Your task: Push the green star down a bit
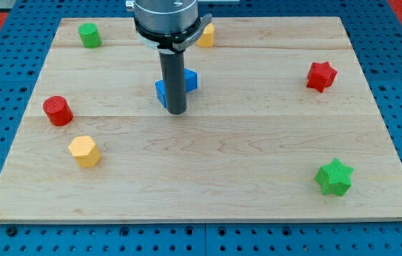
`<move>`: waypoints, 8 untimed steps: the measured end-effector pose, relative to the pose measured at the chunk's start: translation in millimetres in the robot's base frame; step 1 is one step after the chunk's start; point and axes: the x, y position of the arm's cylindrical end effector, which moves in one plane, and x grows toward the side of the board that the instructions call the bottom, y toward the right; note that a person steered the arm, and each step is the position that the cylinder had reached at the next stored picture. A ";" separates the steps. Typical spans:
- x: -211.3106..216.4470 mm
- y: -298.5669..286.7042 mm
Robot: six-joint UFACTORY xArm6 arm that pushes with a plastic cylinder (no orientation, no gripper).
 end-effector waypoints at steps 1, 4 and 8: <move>0.0 0.0; 41.8 98.6; 94.2 233.0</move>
